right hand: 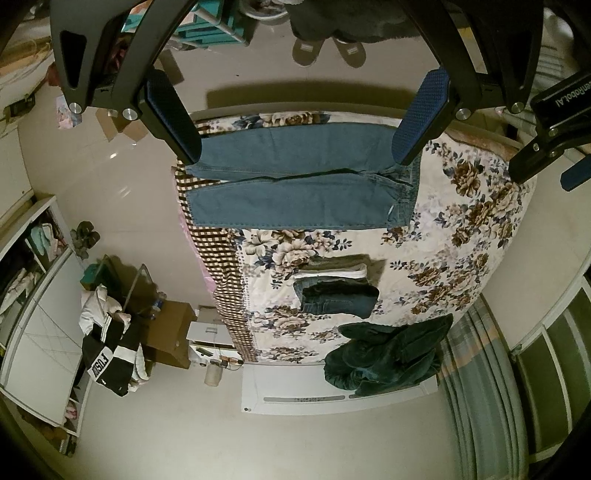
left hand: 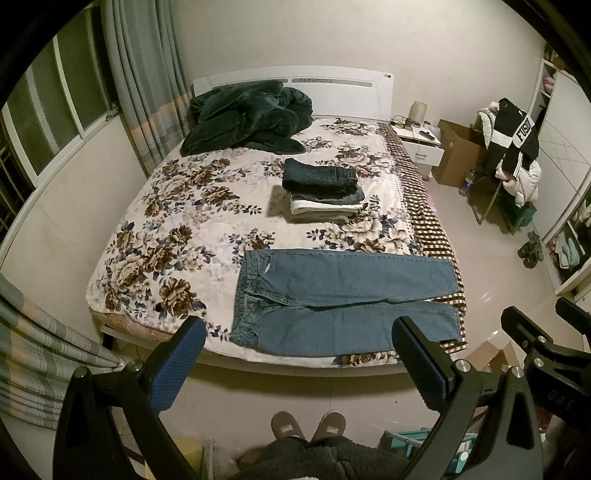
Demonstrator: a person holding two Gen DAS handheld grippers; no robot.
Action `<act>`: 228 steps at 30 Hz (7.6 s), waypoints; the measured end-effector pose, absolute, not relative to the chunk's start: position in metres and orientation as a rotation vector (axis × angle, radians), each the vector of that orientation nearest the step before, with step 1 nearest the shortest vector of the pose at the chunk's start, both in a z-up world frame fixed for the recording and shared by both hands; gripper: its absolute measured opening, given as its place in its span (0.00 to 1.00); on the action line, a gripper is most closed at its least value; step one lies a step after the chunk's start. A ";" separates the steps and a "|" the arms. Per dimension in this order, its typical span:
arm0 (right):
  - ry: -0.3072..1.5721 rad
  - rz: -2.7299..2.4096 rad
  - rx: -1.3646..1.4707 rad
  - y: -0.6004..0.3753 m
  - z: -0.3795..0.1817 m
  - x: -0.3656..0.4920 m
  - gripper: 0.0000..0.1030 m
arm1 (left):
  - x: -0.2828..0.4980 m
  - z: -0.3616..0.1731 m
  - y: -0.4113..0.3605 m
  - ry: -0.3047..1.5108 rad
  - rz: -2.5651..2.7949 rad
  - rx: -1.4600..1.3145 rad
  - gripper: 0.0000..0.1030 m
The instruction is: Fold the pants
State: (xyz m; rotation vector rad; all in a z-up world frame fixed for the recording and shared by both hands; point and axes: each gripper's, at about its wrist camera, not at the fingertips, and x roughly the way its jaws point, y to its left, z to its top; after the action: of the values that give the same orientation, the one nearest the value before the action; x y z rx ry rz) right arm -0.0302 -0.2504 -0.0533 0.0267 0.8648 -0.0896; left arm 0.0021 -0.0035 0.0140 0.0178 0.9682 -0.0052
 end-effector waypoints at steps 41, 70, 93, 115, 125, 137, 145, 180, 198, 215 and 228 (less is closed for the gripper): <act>0.856 -0.072 0.022 -0.240 -0.038 -0.042 1.00 | 0.008 0.036 -0.009 0.955 -0.003 0.020 1.00; 0.857 -0.075 0.141 -0.275 -0.077 0.020 1.00 | 0.068 0.026 0.016 0.891 0.153 0.028 1.00; 1.222 -0.520 0.615 -0.467 -0.442 0.406 1.00 | 0.399 -0.337 0.052 1.431 0.422 -0.241 1.00; 1.438 -0.799 0.743 -0.562 -0.683 0.585 0.93 | 0.517 -0.562 0.113 1.499 0.614 -0.541 0.46; 1.425 -0.734 0.745 -0.582 -0.660 0.546 0.06 | 0.464 -0.496 0.132 1.283 0.425 -0.681 0.22; 1.286 -0.481 0.741 -0.563 -0.555 0.385 0.05 | 0.275 -0.429 0.154 1.170 0.394 -0.751 0.22; 1.378 -0.505 0.781 -0.564 -0.619 0.281 0.05 | 0.190 -0.525 0.157 1.308 0.486 -0.774 0.21; 1.424 -0.687 0.966 -0.639 -0.711 0.146 0.13 | 0.191 -0.582 0.159 1.333 0.464 -0.823 0.16; 1.591 0.021 0.220 -0.489 -0.669 0.316 0.51 | 0.323 -0.544 -0.046 1.445 -0.068 -0.483 0.58; 1.428 -0.068 0.266 -0.565 -0.614 0.278 0.00 | 0.328 -0.550 -0.019 1.423 -0.048 -0.435 0.58; 1.517 0.424 0.465 -0.390 -0.620 0.316 0.54 | 0.315 -0.569 0.041 1.412 0.159 -0.352 0.58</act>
State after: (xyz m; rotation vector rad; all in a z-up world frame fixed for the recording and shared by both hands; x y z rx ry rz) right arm 0.3160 -0.3903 -0.6202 0.4647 1.5175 0.4237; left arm 0.3148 0.0415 -0.5690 -0.3521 1.4119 0.1592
